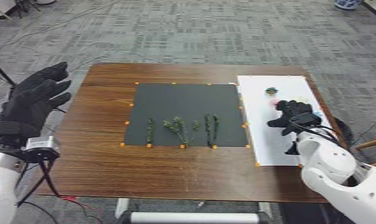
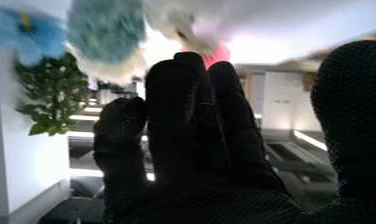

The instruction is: Arrange flowers

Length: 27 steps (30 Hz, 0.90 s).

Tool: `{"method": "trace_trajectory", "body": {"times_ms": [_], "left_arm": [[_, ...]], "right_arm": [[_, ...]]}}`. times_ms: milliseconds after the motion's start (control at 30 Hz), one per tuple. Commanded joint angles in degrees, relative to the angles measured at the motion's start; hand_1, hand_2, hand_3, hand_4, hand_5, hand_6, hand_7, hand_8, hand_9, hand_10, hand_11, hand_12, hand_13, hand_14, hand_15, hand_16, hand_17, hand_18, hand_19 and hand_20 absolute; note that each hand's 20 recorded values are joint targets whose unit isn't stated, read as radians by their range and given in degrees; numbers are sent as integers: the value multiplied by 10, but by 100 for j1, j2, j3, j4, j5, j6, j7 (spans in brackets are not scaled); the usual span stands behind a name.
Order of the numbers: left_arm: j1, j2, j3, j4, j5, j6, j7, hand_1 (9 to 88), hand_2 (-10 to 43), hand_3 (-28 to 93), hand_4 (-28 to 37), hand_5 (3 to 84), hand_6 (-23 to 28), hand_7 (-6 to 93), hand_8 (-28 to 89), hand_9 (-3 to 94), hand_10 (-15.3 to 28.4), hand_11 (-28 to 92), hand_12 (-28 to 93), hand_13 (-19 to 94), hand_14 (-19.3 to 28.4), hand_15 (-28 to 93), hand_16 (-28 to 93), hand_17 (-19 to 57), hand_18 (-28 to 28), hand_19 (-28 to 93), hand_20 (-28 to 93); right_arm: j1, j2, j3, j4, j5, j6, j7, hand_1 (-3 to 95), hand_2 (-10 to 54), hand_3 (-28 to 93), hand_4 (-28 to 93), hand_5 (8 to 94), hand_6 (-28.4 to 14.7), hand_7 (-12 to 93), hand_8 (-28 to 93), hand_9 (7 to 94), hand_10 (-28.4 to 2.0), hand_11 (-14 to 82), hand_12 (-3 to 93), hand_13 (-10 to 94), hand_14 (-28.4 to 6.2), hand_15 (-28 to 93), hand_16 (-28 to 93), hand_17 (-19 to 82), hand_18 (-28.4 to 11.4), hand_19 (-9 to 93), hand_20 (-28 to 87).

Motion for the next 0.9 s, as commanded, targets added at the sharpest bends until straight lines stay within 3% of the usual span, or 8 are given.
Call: {"method": "trace_trajectory", "body": {"times_ms": [33,233,333,467,567,700,800,900], "left_arm": [[66,-61,-88,-75,-5,-5,0,258,-26,709,-269,230,24,198,-95,146,94,197,187,54,123,376,-47,-116,176,387,81],[63,-81,-98,-79,-9,-9,-19,258,-25,707,-267,231,24,198,-95,147,95,197,187,54,123,376,-47,-116,176,388,82],[35,-78,-66,-70,-2,10,-26,259,-24,705,-266,231,24,198,-95,147,95,196,187,54,124,376,-47,-116,176,387,81],[43,-92,-68,-80,-6,19,-22,259,-25,706,-265,230,24,199,-95,147,95,197,187,54,124,375,-47,-116,176,387,81],[53,-90,-79,-91,-6,21,-20,259,-25,706,-265,230,24,198,-95,147,95,196,187,54,124,375,-46,-116,176,388,81],[33,-73,-91,-113,-9,53,-29,259,-23,704,-265,230,24,197,-95,147,95,195,187,54,124,375,-46,-116,176,387,81],[-1,-30,-150,-165,14,-20,-23,260,-24,704,-264,231,24,197,-94,147,95,195,187,54,123,373,-46,-116,176,388,81],[-115,93,-153,-127,6,-61,-48,260,-24,704,-263,231,25,196,-94,148,95,195,187,55,124,374,-46,-116,177,388,81]], "right_arm": [[296,86,-309,225,-283,244,401,253,-95,788,-283,434,-70,241,-105,496,-133,198,211,553,-92,741,286,282,-224,845,558],[463,48,-514,294,-285,242,504,221,-95,828,-283,438,-68,247,-106,495,-135,238,228,537,-97,744,283,280,-226,846,563],[643,-35,-762,441,-291,313,493,263,-95,851,-282,480,-41,289,-120,560,-118,289,234,578,-87,740,279,293,-214,852,558],[648,-132,-774,475,-296,-52,326,306,-95,869,-282,528,-10,334,-143,620,-98,321,248,620,-71,731,290,310,-208,861,552],[854,-164,-1126,628,-408,287,369,338,-95,864,-283,556,4,356,-154,646,-86,332,264,639,-61,725,298,318,-204,861,549],[808,-142,-1085,652,-574,686,112,454,-88,817,-282,641,21,459,17,782,-49,193,481,693,-47,703,331,347,-200,879,538],[849,-69,-1064,508,-621,1147,34,460,-65,853,-281,655,20,502,50,793,-49,210,545,706,-49,704,340,355,-202,886,537],[1079,22,-1202,351,-753,1527,10,440,-73,876,-225,679,7,519,45,794,-55,285,561,720,-50,716,343,364,-203,894,541]]}}
